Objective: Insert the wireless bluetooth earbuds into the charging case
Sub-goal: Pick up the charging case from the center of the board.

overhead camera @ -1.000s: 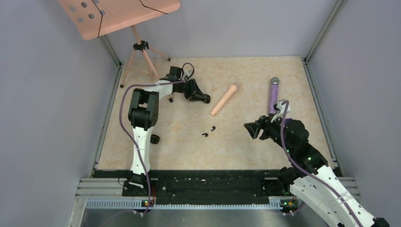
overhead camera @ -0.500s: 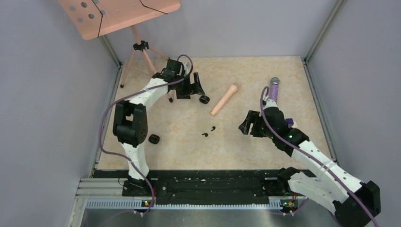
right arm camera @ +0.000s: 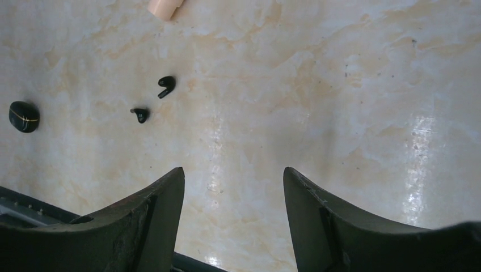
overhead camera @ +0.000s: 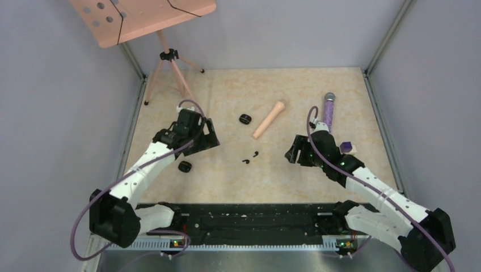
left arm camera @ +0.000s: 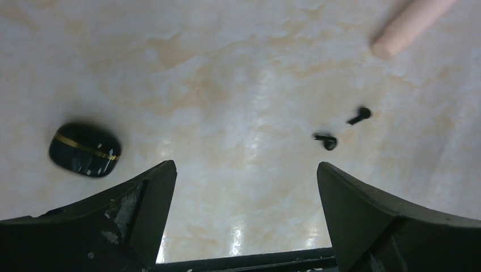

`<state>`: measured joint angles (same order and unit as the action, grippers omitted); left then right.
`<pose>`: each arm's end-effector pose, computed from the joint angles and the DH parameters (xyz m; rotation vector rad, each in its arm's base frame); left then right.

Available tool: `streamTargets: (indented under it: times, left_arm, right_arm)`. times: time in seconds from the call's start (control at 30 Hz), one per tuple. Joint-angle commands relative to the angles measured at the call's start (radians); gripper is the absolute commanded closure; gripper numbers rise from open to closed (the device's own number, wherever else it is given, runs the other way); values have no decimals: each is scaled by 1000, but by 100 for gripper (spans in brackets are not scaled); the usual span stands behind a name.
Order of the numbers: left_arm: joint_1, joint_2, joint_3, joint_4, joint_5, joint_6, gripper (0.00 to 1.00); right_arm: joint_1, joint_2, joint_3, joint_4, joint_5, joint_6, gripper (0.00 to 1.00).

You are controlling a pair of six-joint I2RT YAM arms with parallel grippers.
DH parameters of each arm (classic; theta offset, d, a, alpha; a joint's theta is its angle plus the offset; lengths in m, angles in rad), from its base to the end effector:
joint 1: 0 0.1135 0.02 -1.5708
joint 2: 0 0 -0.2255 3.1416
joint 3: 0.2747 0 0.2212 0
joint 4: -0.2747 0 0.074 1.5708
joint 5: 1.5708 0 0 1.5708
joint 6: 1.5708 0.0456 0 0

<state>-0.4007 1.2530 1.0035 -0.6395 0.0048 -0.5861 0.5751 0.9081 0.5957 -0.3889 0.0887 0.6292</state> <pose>0.2265 -0.0962 0.2404 -0.2302 2.4994 -0.4270 0.1646 0.1019 0.2059 0.1108 2.3231 0.5266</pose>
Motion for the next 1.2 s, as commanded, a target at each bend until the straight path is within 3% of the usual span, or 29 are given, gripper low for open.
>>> streamTargets:
  times: [0.0, 0.13, 0.3, 0.43, 0.6, 0.77, 1.0, 1.17]
  left_arm:
    - [37, -141, -166, -110, -235, -255, 1]
    - [60, -251, -285, -140, -374, -460, 1]
    - [132, -298, -395, -95, -412, -582, 1]
    - [199, -228, -454, 38, -393, -577, 1]
    - [224, -55, -420, 125, -330, -560, 2]
    - [226, -6, -415, 152, -348, -586, 27]
    - [226, -11, -413, 144, -334, -573, 53]
    - [219, -54, -404, 206, -148, -417, 62]
  right_arm:
    - [15, 47, -15, 121, -76, -4, 37]
    - [22, 82, -8, 148, -124, -4, 38]
    - [23, 72, -20, 140, -136, -19, 39]
    - [23, 44, -39, 145, -153, -22, 39]
    - [23, 12, -48, 146, -173, -14, 40]
    - [23, -20, -55, 135, -169, -16, 40]
    - [23, -18, -62, 141, -170, -3, 41]
    - [25, 9, -53, 130, -177, -10, 40]
